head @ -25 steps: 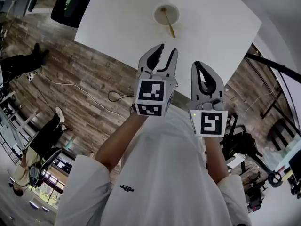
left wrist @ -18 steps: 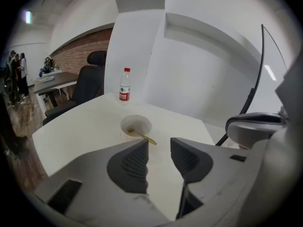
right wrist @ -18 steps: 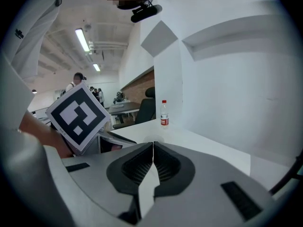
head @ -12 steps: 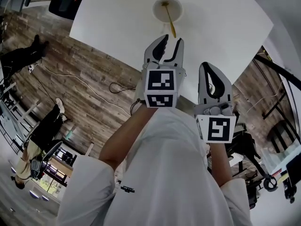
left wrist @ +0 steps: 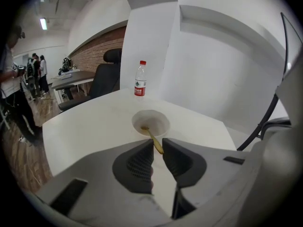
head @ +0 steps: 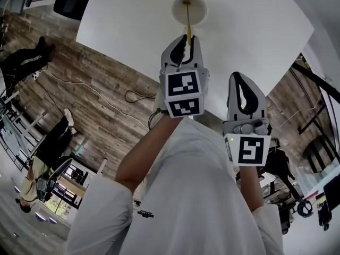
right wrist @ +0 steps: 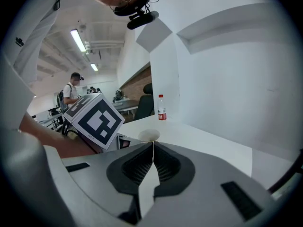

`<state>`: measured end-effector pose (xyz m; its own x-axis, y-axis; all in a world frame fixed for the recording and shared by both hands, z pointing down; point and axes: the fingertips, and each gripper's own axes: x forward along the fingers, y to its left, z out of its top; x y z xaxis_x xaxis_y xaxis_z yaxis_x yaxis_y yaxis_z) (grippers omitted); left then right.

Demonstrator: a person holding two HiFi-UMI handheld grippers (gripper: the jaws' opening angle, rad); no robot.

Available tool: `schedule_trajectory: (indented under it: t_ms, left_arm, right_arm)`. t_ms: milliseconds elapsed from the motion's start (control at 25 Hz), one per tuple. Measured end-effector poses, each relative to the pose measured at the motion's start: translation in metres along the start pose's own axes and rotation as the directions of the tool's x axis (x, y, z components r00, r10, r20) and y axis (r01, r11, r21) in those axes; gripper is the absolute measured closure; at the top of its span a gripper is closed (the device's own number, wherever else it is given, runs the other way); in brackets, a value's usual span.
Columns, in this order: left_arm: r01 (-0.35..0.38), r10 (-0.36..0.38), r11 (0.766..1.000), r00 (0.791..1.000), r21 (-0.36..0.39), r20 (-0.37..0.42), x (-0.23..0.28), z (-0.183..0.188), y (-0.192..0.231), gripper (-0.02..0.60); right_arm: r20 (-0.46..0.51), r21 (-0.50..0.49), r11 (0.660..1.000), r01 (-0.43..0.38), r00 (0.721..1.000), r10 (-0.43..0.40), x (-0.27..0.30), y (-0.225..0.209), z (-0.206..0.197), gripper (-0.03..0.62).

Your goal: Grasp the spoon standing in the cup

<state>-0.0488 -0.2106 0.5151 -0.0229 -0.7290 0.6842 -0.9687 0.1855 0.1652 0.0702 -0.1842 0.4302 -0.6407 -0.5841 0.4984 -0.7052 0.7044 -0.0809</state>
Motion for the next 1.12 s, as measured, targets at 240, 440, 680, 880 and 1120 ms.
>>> schedule_trajectory:
  t_ms: [240,440,680,880,1120]
  left_arm:
    - [-0.024,0.025,1.000,1.000,-0.006,0.013,-0.003,0.003,0.014,0.548]
    - [-0.030,0.031,0.999,0.999,-0.015,0.028,-0.007,0.007,0.022,0.551]
    - [-0.030,0.030,1.000,0.999,-0.007,0.042,-0.012,0.011,0.023,0.554]
    - [-0.051,0.051,0.999,0.998,0.003,0.041,-0.019,0.012,0.027,0.572]
    - [-0.044,0.043,0.999,0.998,0.010,0.046,-0.027,0.016,0.029,0.572]
  right_arm:
    - [0.007,-0.001,1.000,-0.003,1.000,0.003,0.001,0.002,0.003,0.589]
    - [0.011,0.003,1.000,0.001,1.000,-0.001,0.003,0.006,0.006,0.589]
    - [0.021,0.008,1.000,0.004,1.000,-0.005,0.001,0.008,0.010,0.589]
    - [0.033,0.008,1.000,0.006,0.999,-0.006,-0.003,0.011,0.015,0.589]
    - [0.048,0.004,1.000,0.010,0.999,-0.010,-0.005,0.014,0.022,0.589]
